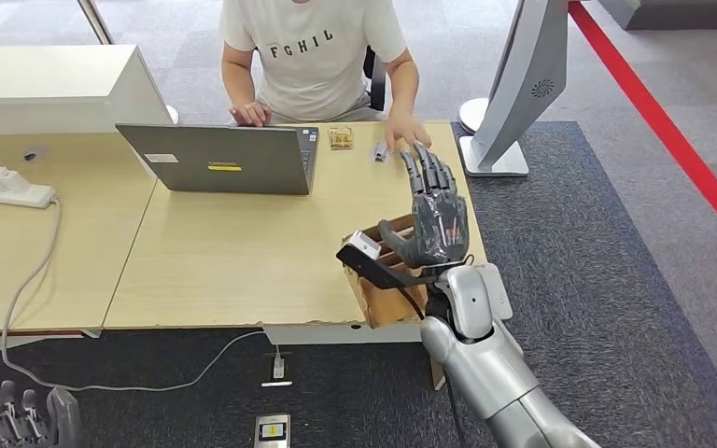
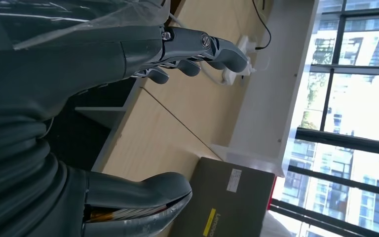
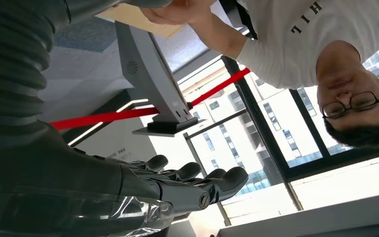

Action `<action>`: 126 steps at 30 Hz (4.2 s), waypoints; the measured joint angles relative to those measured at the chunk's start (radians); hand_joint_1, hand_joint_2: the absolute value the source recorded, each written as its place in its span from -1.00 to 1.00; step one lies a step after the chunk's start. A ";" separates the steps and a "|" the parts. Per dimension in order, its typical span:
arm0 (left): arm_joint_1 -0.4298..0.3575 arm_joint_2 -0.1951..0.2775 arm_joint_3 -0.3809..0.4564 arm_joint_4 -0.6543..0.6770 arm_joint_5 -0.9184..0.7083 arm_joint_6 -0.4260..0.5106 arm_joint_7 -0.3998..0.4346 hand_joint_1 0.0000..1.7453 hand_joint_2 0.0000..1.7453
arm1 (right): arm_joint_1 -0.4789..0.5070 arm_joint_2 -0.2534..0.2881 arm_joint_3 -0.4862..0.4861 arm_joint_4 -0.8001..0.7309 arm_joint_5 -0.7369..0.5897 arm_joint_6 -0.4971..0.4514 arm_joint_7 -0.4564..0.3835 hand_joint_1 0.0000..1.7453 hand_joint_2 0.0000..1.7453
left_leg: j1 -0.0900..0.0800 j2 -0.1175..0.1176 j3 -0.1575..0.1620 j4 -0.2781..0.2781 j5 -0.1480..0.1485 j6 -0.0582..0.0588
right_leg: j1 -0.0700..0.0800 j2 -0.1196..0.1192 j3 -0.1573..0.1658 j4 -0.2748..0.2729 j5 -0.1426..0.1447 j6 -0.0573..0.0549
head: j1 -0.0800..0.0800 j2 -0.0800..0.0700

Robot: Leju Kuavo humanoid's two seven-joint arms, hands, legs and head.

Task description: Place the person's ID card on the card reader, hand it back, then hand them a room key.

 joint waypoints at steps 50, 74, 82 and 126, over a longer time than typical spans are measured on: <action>-0.085 0.081 -0.024 0.001 0.135 0.000 0.000 -1.00 1.00 | 0.130 -0.163 -0.026 0.011 0.333 0.234 0.168 -0.95 1.00 | 0.000 0.000 0.000 0.000 0.000 0.000 | 0.000 0.000 0.000 0.000 0.000 0.000 | 0.000 0.000; -0.125 0.101 -0.045 0.024 0.146 0.000 0.000 -1.00 1.00 | 0.110 -0.147 -0.030 -0.005 0.347 0.259 0.163 -0.81 1.00 | 0.000 0.000 -0.001 0.000 0.000 0.000 | 0.000 0.000 0.000 0.000 0.000 0.000 | 0.000 0.000; -0.123 0.100 -0.045 0.025 0.131 0.000 0.000 -1.00 1.00 | 0.071 -0.113 -0.023 0.059 0.343 0.252 0.157 -0.85 1.00 | 0.000 0.000 -0.001 0.000 0.000 0.000 | 0.000 0.000 0.000 0.001 0.000 0.000 | 0.000 0.000; -0.060 0.069 -0.039 0.008 0.084 0.000 0.000 -1.00 1.00 | -0.040 -0.041 -0.006 0.281 0.312 0.175 0.170 -0.97 1.00 | 0.000 0.000 0.000 0.000 0.000 0.000 | 0.000 0.000 0.001 0.001 0.000 0.000 | 0.000 0.000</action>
